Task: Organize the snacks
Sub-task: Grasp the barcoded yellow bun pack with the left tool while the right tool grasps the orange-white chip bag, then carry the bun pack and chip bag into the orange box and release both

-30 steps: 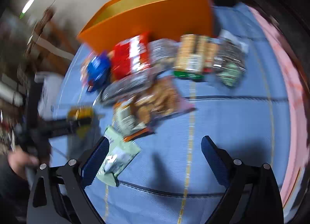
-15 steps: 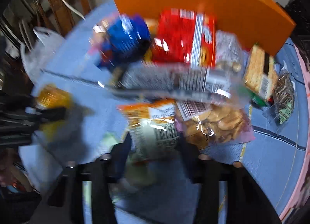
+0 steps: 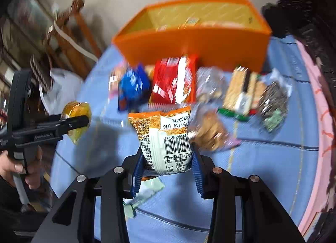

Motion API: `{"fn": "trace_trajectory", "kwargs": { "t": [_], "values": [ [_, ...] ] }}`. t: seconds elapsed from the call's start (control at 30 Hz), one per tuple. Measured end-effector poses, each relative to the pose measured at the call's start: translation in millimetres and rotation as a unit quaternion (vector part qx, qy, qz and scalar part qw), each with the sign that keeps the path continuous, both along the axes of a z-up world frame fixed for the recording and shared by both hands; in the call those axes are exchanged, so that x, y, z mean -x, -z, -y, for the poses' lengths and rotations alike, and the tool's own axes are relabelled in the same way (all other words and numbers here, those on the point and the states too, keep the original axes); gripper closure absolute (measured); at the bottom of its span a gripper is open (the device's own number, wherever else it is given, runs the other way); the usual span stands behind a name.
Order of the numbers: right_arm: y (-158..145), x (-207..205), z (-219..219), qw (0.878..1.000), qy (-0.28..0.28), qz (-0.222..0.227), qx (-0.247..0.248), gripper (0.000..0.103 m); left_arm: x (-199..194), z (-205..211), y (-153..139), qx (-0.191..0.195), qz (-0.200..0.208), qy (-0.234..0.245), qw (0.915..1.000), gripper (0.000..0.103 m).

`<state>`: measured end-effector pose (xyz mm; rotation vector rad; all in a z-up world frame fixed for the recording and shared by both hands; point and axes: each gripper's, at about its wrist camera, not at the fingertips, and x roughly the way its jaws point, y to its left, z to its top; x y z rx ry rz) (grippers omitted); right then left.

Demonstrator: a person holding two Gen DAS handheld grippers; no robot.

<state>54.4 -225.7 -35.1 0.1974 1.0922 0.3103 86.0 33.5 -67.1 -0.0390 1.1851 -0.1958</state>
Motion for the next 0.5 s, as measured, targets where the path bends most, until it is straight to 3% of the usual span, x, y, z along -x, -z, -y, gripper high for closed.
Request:
{"fn": "trace_trajectory", "kwargs": {
  "t": [0.27, 0.5],
  "values": [
    [-65, -46, 33, 0.995, 0.043, 0.091, 0.0, 0.062, -58, 32, -73, 0.018, 0.088, 0.029, 0.9955, 0.029],
    [-84, -118, 45, 0.99, 0.064, 0.125, 0.0, 0.062, -131, 66, -98, 0.021, 0.121, 0.039, 0.9916, 0.029]
  ]
}}
